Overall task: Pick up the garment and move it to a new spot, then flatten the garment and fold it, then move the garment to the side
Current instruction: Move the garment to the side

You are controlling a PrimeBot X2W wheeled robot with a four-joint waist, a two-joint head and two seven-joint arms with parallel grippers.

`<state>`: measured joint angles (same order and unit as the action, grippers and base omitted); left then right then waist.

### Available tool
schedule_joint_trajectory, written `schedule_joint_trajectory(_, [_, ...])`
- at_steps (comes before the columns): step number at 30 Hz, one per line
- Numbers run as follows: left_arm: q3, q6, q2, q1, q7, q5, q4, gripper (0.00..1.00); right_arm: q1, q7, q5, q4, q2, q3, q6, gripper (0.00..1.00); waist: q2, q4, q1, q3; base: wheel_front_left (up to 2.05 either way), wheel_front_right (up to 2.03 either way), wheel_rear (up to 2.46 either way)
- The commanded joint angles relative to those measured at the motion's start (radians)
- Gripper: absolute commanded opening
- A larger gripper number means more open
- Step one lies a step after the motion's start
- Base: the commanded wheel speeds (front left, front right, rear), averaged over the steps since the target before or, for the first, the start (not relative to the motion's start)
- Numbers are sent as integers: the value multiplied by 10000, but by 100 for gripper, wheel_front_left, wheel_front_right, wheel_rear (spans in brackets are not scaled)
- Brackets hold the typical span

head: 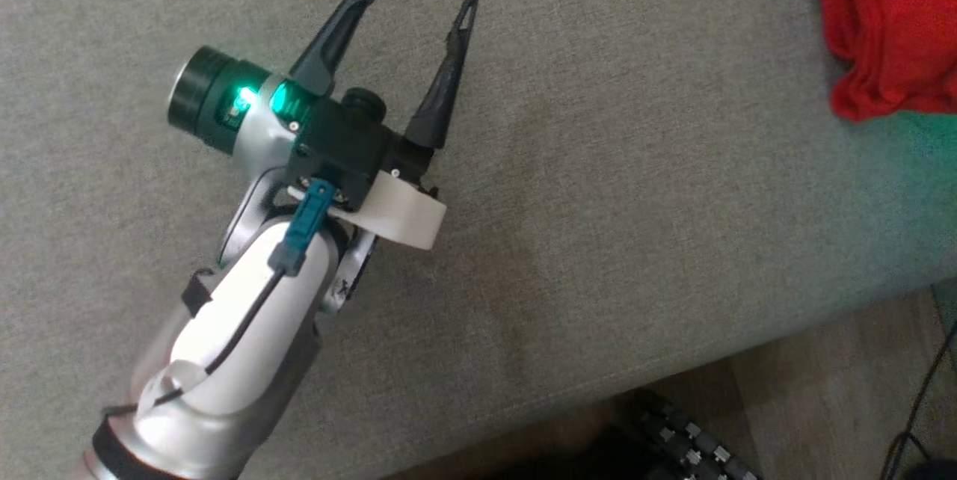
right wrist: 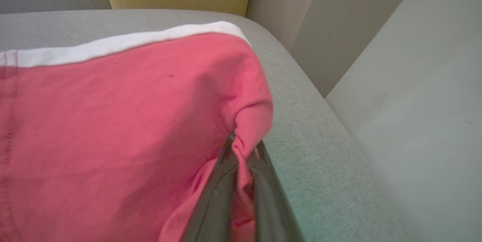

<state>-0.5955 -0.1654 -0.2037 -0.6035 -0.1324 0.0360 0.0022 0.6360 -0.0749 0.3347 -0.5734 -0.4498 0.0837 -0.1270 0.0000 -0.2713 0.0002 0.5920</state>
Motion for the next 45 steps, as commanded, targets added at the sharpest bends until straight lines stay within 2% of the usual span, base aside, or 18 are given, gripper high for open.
schedule_joint_trajectory(1, [227,59,-125,-217,9,-135,-356,100,65,112,-80,149,-317,121,-37,0,0,25,-2,51,0,0,0])
schedule_joint_trajectory(2, [205,66,-113,-239,-10,-130,-334,100,94,134,-126,81,-295,204,-37,7,0,42,-2,66,0,0,0])
schedule_joint_trajectory(3, [187,71,-99,-253,-32,-119,-306,100,113,216,-182,40,-265,306,-37,24,0,62,-2,68,0,0,0])
schedule_joint_trajectory(4, [170,75,-83,-259,-63,-100,-271,100,107,288,-264,3,-221,399,-37,49,0,86,-2,51,0,0,0])
schedule_joint_trajectory(5, [158,77,-63,-254,-100,-69,-230,100,82,355,-363,-35,-167,508,-37,96,0,111,-2,19,0,0,0])
schedule_joint_trajectory(6, [146,80,-42,-233,-148,-27,-178,100,54,460,-459,-73,-90,689,-37,100,0,141,-2,-43,0,0,0])
schedule_joint_trajectory(13, [219,-84,18,187,-460,305,234,100,-385,1309,-1448,194,572,1375,-37,100,0,252,-2,-803,0,0,0])
schedule_joint_trajectory(22, [702,-682,-68,1359,-723,907,570,100,-2107,1933,-1643,2430,1955,182,-37,100,0,734,-2,-2206,0,0,0])
schedule_joint_trajectory(25, [835,-838,-59,1650,-774,1067,600,100,-2598,1878,-1642,3035,2301,-88,-37,100,0,939,-2,-2484,0,0,0])
schedule_joint_trajectory(32, [1214,-1322,-6,2631,-921,1551,710,100,-4071,1488,-1693,4733,3198,-984,-37,100,0,1941,-2,-3382,0,0,0])
schedule_joint_trajectory(38, [1544,-1638,-77,3310,-1008,1865,837,100,-5024,1119,-1747,5631,3621,-981,-37,100,0,2830,-2,-3940,0,0,0])
schedule_joint_trajectory(45, [1874,-1886,-336,4090,-1044,2140,902,100,-5974,780,-1831,6286,3894,-714,-37,100,0,3180,-2,-4564,0,0,0])
